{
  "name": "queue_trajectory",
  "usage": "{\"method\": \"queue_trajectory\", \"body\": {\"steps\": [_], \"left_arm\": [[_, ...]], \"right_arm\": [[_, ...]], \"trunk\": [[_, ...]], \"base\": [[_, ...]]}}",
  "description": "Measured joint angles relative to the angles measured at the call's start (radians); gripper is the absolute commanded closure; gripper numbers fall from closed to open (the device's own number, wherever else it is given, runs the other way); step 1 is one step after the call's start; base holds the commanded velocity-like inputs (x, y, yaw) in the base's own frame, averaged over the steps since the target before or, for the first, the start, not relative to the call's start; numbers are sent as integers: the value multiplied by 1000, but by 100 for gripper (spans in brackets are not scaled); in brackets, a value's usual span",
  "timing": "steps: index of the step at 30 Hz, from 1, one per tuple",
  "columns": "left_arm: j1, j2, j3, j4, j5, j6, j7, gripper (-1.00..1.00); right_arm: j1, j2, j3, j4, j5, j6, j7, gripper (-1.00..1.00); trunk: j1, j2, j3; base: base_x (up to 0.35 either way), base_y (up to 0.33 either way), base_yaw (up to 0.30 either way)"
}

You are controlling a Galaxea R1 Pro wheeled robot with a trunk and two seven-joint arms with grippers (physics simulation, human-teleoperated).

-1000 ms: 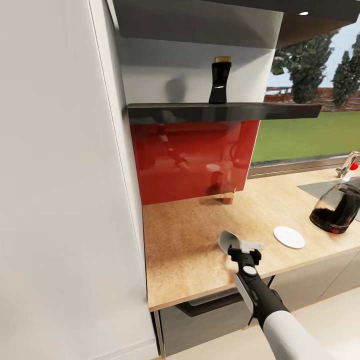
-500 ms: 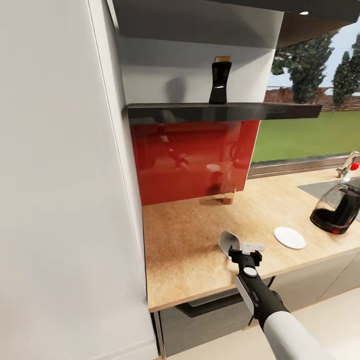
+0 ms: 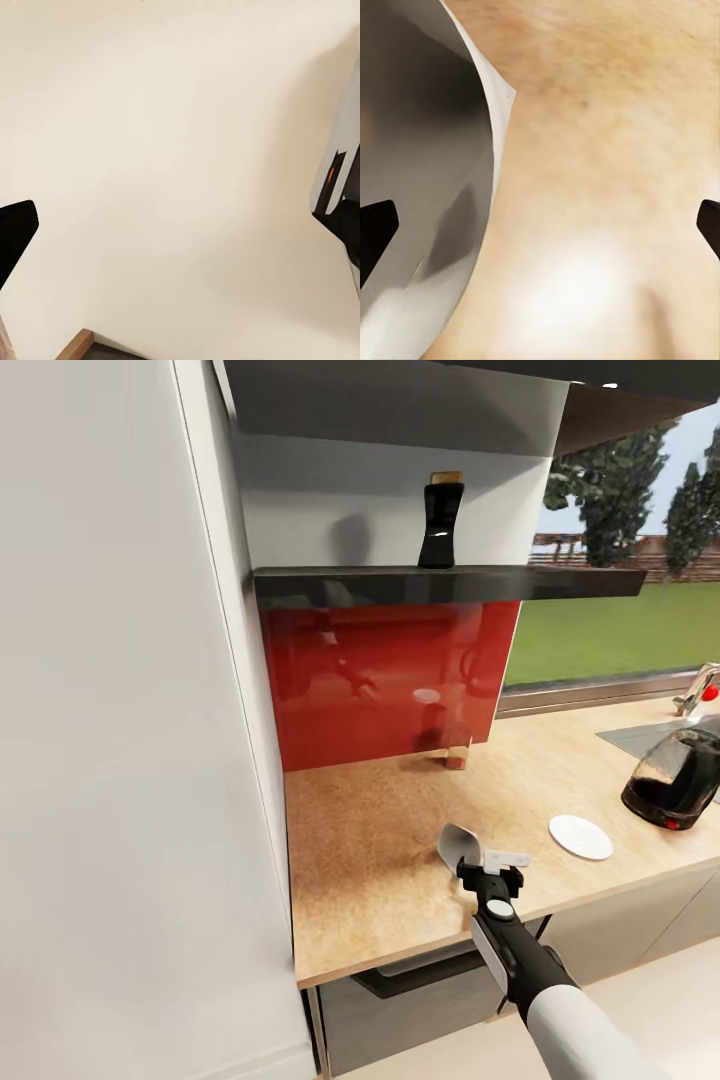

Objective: Set up a coffee station on the kitchen countertop: keep the coffee maker on the countertop, move the bottle of coffee from the kitchen shelf to the counter next to the coffee maker, place a paper coffee filter on top of the coffee maker, put the saucer next to the coffee maker with the coffee cup on the saucer, and place the electric kettle next to the coffee maker.

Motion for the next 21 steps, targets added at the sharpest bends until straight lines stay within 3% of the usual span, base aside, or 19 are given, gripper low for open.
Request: {"method": "queue_trajectory", "body": {"steps": [21], "left_arm": [[0,-2,0,0,0,0,2,-100]], "right_arm": [[0,0,0,29,1,-6,1,-100]], "trunk": [[0,0,0]], "base": [[24,0,0]]}}
